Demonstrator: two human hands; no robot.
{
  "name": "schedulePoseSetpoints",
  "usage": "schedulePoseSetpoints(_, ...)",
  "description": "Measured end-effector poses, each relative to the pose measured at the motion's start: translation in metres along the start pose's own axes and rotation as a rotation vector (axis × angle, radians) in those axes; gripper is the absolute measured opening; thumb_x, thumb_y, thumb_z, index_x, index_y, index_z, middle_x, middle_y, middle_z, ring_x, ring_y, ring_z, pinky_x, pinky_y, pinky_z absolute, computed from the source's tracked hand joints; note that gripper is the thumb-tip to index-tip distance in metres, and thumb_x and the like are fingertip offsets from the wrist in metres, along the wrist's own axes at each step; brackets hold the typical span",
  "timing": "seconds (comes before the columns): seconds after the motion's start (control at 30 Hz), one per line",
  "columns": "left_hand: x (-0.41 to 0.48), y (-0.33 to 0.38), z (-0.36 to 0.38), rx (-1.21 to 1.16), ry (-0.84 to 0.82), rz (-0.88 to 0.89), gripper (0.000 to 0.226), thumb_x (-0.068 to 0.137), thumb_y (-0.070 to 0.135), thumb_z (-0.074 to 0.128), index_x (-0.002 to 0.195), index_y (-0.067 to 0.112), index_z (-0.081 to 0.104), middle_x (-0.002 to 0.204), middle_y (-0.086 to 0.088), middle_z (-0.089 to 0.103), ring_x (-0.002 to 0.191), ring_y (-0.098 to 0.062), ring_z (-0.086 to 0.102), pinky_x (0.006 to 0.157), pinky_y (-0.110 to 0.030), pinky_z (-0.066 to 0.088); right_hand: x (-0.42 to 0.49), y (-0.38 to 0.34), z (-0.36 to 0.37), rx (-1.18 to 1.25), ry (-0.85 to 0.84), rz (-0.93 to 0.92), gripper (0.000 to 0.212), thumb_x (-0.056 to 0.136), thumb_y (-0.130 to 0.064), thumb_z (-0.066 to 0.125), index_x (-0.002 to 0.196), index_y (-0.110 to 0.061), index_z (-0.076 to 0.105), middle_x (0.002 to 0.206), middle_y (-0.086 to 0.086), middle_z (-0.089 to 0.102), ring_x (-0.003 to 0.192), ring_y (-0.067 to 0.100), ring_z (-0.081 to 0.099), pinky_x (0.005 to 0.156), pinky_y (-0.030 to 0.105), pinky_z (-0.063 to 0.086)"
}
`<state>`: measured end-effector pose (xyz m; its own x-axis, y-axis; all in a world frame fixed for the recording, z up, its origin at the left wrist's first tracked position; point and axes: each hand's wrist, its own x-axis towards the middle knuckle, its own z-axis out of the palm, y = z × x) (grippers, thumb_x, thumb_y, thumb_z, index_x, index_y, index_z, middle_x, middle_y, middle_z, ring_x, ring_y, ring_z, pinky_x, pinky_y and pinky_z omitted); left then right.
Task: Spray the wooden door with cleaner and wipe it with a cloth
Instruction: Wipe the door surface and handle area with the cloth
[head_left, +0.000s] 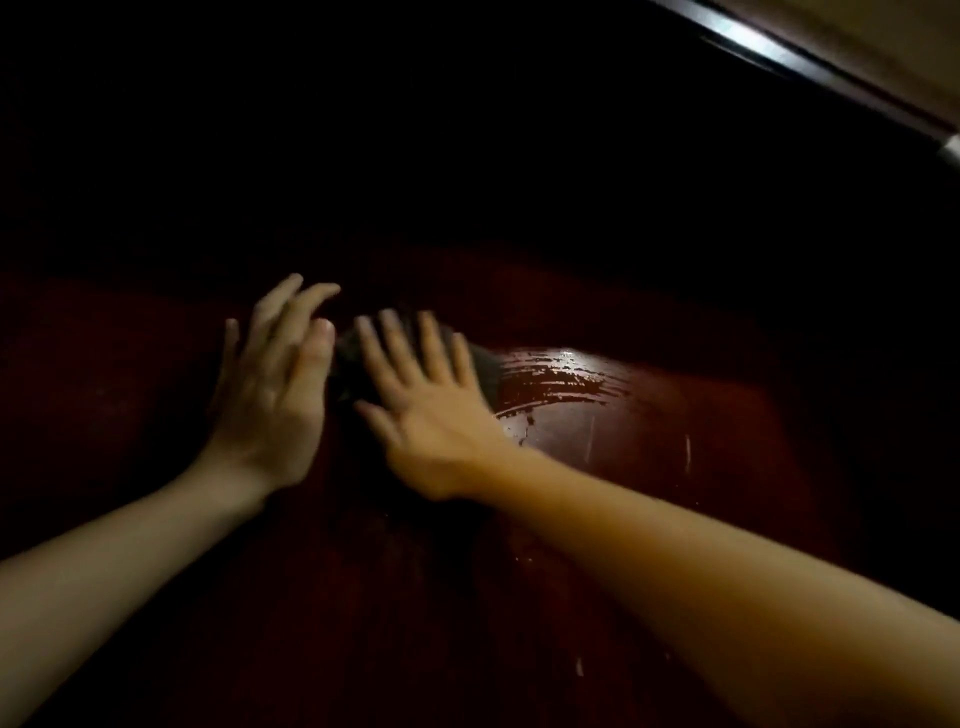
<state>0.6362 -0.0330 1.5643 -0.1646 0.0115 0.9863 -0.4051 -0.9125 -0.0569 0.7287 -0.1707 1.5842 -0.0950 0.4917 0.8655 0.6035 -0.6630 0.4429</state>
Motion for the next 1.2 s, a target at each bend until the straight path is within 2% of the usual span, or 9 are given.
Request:
schedulePoseSetpoints(0.07, 0.000, -0.001, -0.007, -0.122, 0.053, -0.060, 0.066, 0.100, 0.051, 0.018, 0.152, 0.023, 0.046, 0.164, -0.004, 0.034, 0.149, -0.012, 0.031, 0.119, -0.023, 0.023, -0.014, -0.019, 0.001, 0.040, -0.034, -0.126, 0.066, 0.108, -0.047, 0.022, 0.162, -0.027, -0.009, 0.170, -0.001, -0.018, 0.152, 0.028, -0.030, 0.123, 0.051, -0.020)
schedulePoseSetpoints(0.17, -0.006, -0.002, -0.006, -0.044, -0.015, -0.068, 0.063, 0.099, 0.051, 0.021, 0.149, 0.024, 0.050, 0.164, -0.002, 0.035, 0.151, -0.016, 0.031, 0.119, -0.021, 0.017, -0.034, 0.005, 0.002, 0.003, -0.016, -0.096, 0.060, 0.107, -0.045, 0.020, 0.162, -0.036, -0.002, 0.170, -0.009, -0.014, 0.154, 0.024, -0.026, 0.123, 0.050, -0.019)
schedulePoseSetpoints(0.27, -0.021, -0.005, -0.002, 0.279, -0.187, 0.077, 0.074, 0.093, 0.068, 0.014, 0.153, 0.034, 0.043, 0.170, 0.005, 0.026, 0.160, -0.015, 0.016, 0.130, -0.042, -0.006, -0.060, 0.075, 0.003, -0.032, -0.016, 0.236, 0.059, 0.106, -0.048, 0.016, 0.160, -0.042, -0.006, 0.169, -0.009, -0.020, 0.154, 0.027, -0.026, 0.124, 0.057, -0.011)
schedulePoseSetpoints(0.43, -0.022, 0.000, -0.009, 0.255, -0.229, 0.037, 0.082, 0.087, 0.078, 0.011, 0.152, 0.038, 0.042, 0.170, 0.005, 0.028, 0.162, -0.015, 0.006, 0.129, -0.049, -0.013, -0.122, 0.164, -0.011, 0.179, -0.010, 0.898, 0.056, 0.108, -0.052, 0.013, 0.159, -0.045, -0.009, 0.168, -0.002, -0.025, 0.153, 0.029, -0.027, 0.123, 0.060, -0.011)
schedulePoseSetpoints(0.5, -0.023, 0.001, -0.009, 0.256, -0.256, 0.038, 0.081, 0.087, 0.078, 0.011, 0.151, 0.040, 0.044, 0.170, 0.006, 0.028, 0.162, -0.015, 0.003, 0.128, -0.050, -0.014, -0.117, 0.128, -0.003, 0.149, -0.013, 0.822, 0.057, 0.107, -0.051, 0.010, 0.159, -0.044, -0.012, 0.168, -0.002, -0.025, 0.153, 0.028, -0.027, 0.123, 0.059, -0.010)
schedulePoseSetpoints(0.7, -0.017, 0.015, -0.008, 0.091, -0.215, -0.078, 0.069, 0.091, 0.070, 0.018, 0.137, 0.037, 0.059, 0.166, 0.004, 0.036, 0.159, -0.013, 0.016, 0.128, -0.049, -0.013, -0.120, -0.076, 0.028, 0.015, -0.028, -0.102, 0.064, 0.102, -0.048, 0.025, 0.162, -0.035, 0.008, 0.172, 0.003, -0.004, 0.155, 0.036, -0.018, 0.123, 0.061, -0.006)
schedulePoseSetpoints(0.83, -0.024, 0.014, 0.000, 0.247, -0.286, -0.019, 0.063, 0.098, 0.062, 0.017, 0.143, 0.037, 0.054, 0.167, 0.007, 0.032, 0.161, -0.013, 0.007, 0.126, -0.051, -0.017, -0.133, -0.058, 0.026, 0.005, -0.007, -0.152, 0.062, 0.105, -0.048, 0.026, 0.162, -0.038, 0.007, 0.172, 0.000, -0.004, 0.156, 0.032, -0.019, 0.125, 0.058, -0.008)
schedulePoseSetpoints(1.1, -0.049, 0.008, -0.005, 0.540, -0.431, 0.124, 0.074, 0.093, 0.075, 0.008, 0.150, 0.040, 0.041, 0.173, 0.006, 0.015, 0.162, -0.017, -0.009, 0.124, -0.064, -0.015, -0.168, 0.110, 0.006, 0.174, -0.003, 0.854, 0.060, 0.103, -0.057, 0.010, 0.160, -0.044, -0.008, 0.170, -0.004, -0.019, 0.155, 0.025, -0.023, 0.123, 0.061, -0.006)
schedulePoseSetpoints(1.2, -0.051, 0.016, 0.001, 0.486, -0.383, 0.058, 0.071, 0.092, 0.073, 0.013, 0.142, 0.038, 0.050, 0.168, 0.003, 0.025, 0.162, -0.018, -0.001, 0.124, -0.064, -0.015, -0.172, 0.055, 0.019, 0.120, -0.001, 0.779, 0.060, 0.106, -0.050, 0.013, 0.160, -0.040, -0.012, 0.170, -0.002, -0.021, 0.154, 0.029, -0.024, 0.123, 0.060, -0.007)
